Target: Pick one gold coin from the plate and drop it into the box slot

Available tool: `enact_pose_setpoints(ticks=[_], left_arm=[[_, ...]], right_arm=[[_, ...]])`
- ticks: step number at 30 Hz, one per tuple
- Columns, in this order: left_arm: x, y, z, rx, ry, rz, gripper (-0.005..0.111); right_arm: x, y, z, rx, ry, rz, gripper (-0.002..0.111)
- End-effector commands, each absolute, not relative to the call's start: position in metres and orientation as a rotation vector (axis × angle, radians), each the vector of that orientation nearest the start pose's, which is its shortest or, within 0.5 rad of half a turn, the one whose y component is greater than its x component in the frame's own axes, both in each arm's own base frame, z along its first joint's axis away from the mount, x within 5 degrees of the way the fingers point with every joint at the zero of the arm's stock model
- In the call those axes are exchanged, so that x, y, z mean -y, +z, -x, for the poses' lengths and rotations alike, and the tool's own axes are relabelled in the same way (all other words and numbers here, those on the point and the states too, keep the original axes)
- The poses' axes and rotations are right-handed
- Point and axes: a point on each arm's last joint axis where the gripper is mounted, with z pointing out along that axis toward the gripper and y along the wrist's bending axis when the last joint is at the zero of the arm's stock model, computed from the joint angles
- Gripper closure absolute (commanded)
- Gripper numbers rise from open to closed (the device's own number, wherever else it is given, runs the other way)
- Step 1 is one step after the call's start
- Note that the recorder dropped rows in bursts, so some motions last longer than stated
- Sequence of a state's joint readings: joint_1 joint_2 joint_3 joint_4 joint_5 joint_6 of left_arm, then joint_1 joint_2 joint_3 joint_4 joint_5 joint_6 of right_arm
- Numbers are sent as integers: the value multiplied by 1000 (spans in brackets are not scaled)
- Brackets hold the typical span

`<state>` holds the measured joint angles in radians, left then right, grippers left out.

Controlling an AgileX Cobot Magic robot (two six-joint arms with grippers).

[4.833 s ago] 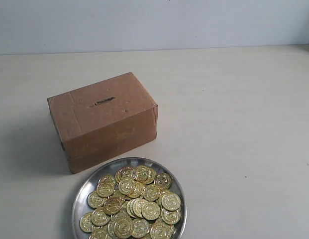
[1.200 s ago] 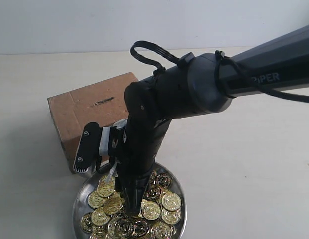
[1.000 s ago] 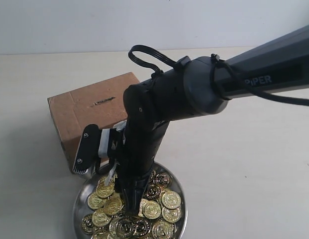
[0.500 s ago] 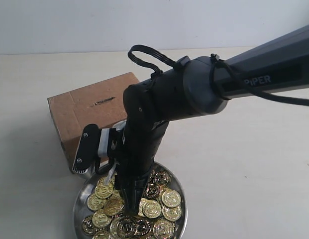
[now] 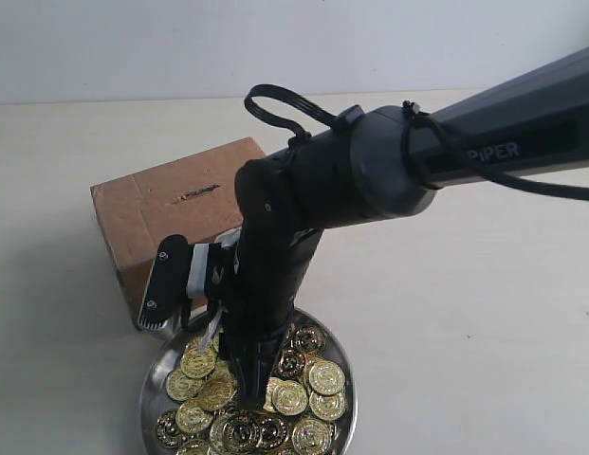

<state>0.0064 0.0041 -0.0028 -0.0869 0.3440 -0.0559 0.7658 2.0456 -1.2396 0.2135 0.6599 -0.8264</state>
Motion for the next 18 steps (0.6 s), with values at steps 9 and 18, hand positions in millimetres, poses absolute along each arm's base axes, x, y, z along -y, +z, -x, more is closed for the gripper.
enact_pose_setpoints(ticks=[9,18], left_arm=[[3,183,-54,-1816,-124,103,107],[3,183,-54,-1816,-124,103,107]], right_arm=[[-265,200,-241,-2235,410,1908,86],[-259,237,-221,-2237,581,1877,86]])
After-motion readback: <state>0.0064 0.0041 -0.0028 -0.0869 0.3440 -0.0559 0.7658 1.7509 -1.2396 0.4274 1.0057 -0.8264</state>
